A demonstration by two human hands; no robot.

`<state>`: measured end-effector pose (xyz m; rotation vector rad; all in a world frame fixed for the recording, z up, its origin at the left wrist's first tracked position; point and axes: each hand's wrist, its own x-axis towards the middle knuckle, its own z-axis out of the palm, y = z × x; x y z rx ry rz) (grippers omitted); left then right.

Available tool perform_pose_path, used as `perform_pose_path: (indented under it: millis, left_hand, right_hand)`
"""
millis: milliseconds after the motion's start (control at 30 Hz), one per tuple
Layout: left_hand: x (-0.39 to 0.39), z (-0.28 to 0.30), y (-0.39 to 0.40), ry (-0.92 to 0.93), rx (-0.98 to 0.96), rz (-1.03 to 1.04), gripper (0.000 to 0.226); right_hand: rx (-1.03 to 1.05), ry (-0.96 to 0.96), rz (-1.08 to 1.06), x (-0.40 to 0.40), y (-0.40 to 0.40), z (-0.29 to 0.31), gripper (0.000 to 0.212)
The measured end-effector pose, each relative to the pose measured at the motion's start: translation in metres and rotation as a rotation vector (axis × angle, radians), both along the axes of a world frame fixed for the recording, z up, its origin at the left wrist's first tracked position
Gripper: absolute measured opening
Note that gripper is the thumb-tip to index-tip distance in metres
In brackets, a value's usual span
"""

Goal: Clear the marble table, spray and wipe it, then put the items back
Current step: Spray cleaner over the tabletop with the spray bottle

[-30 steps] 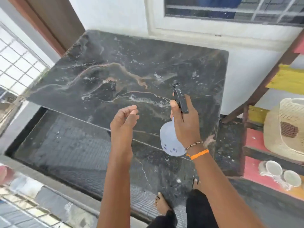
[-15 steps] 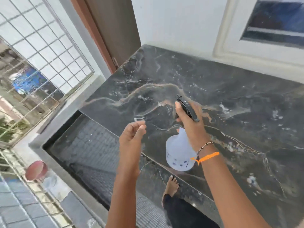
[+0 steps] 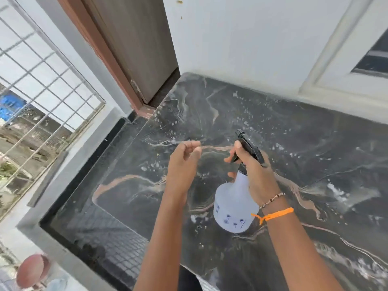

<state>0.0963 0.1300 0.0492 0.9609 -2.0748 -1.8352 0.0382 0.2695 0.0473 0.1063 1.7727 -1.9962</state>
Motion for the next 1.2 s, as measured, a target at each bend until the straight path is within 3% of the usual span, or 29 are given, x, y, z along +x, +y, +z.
perform_pose_path:
  millis: [67, 167, 300, 500, 667, 800, 933, 1067, 1200]
  left_hand:
    - [-0.020, -0.016, -0.023, -0.143, -0.163, -0.097, 0.018]
    - [-0.041, -0.044, -0.060, -0.378, -0.500, -0.360, 0.046]
    - [-0.052, -0.069, -0.091, -0.425, -0.732, -0.525, 0.054]
    - [-0.048, -0.091, -0.116, -0.457, -0.804, -0.626, 0.061]
    - [-0.053, -0.092, -0.114, -0.398, -0.838, -0.647, 0.062]
    - [-0.063, -0.094, -0.096, -0.219, -0.826, -0.856, 0.064]
    - [-0.069, -0.097, -0.068, -0.237, -0.870, -1.025, 0.068]
    - [-0.068, -0.100, -0.066, -0.276, -0.893, -0.984, 0.061]
    - [-0.068, -0.096, -0.058, -0.302, -0.894, -0.954, 0.060]
  right_hand:
    - [0.039, 0.001, -0.022, -0.013, -0.017, -0.004, 0.034]
    - [0.113, -0.090, 0.030, -0.033, -0.046, -0.012, 0.034]
    - [0.192, -0.253, 0.089, -0.055, -0.084, -0.025, 0.036]
    - [0.188, -0.352, -0.060, -0.070, -0.126, -0.039, 0.038]
    - [0.089, -0.463, -0.032, -0.071, -0.111, -0.038, 0.036]
    - [-0.050, -0.426, -0.119, -0.056, -0.076, -0.037, 0.032]
    - [-0.043, -0.504, -0.324, -0.046, -0.046, -0.037, 0.038]
    - [0.083, -0.511, -0.506, -0.046, -0.036, -0.046, 0.045]
    - [-0.087, -0.531, -0.531, -0.038, -0.013, -0.048, 0.042]
